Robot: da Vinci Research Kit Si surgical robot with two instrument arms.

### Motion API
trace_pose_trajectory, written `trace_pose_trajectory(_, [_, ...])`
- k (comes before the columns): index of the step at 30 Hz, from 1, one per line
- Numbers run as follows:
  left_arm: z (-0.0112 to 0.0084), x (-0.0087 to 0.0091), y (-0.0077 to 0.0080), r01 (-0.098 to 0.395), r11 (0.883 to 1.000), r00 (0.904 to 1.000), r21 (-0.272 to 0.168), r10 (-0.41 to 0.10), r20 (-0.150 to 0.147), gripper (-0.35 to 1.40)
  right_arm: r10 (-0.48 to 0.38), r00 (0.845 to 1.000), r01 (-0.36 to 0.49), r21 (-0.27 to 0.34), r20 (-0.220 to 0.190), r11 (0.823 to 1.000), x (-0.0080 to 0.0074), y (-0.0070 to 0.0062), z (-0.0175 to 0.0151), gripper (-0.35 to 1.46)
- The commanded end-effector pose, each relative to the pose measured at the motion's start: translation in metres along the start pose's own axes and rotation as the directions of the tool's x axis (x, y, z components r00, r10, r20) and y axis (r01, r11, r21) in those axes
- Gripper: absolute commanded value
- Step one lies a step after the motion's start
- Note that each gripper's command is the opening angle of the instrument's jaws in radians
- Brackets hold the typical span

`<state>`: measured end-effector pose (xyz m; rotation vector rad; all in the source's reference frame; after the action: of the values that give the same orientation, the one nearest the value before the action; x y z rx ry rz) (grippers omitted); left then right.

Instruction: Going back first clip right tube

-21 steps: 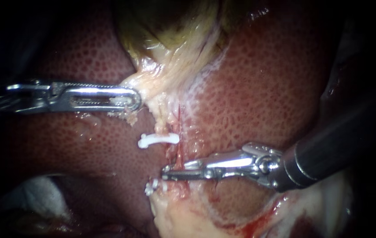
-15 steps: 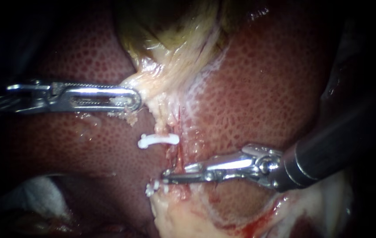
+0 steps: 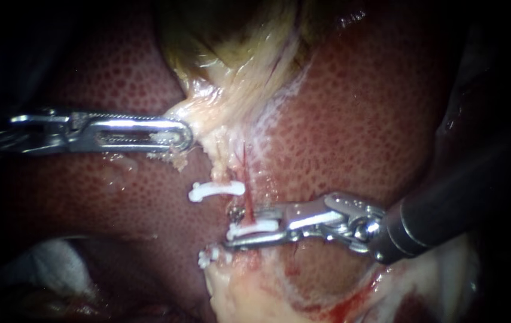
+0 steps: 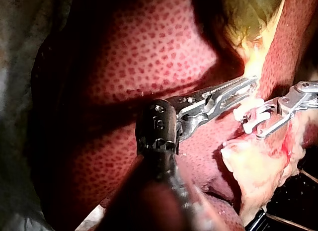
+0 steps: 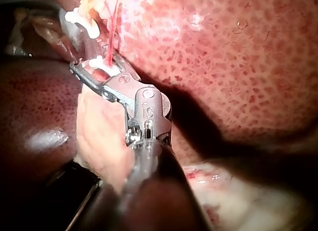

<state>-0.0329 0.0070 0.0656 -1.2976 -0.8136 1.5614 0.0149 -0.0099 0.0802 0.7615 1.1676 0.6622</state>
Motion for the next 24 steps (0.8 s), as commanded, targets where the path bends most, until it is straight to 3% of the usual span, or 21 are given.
trace_pose_trajectory(1, [0.0, 0.0, 0.0, 0.0, 1.0, 1.0, 0.001, 0.0, 0.0, -0.35, -0.001, 1.0, 0.001, -0.008, -0.004, 1.0, 0.0003, 0.0001, -0.0003, 0.49])
trace_pose_trajectory(7, [0.0, 0.0, 0.0, 0.0, 1.0, 1.0, 0.001, 0.0, 0.0, -0.35, -0.029, 1.0, 0.028, -0.025, -0.011, 0.999, 0.0015, 0.0007, -0.0024, 0.49])
trace_pose_trajectory(13, [-0.0001, 0.0, -0.0001, 0.0, 1.0, 1.0, 0.001, 0.0, 0.0, -0.35, -0.121, 0.993, 0.121, 0.004, -0.002, 0.993, 0.0028, -0.0007, -0.0077, 0.49])
trace_pose_trajectory(19, [0.0, -0.0001, -0.0001, -0.001, 1.0, 1.0, 0.001, 0.001, 0.0, -0.35, -0.239, 0.971, 0.239, 0.028, -0.002, 0.971, 0.0069, -0.0027, -0.0136, 0.49])
trace_pose_trajectory(24, [0.0, -0.0001, -0.0001, -0.001, 1.0, 1.0, 0.001, 0.001, 0.0, -0.35, -0.301, 0.954, 0.3, 0.042, -0.005, 0.953, 0.0102, -0.0046, -0.0164, 0.49])
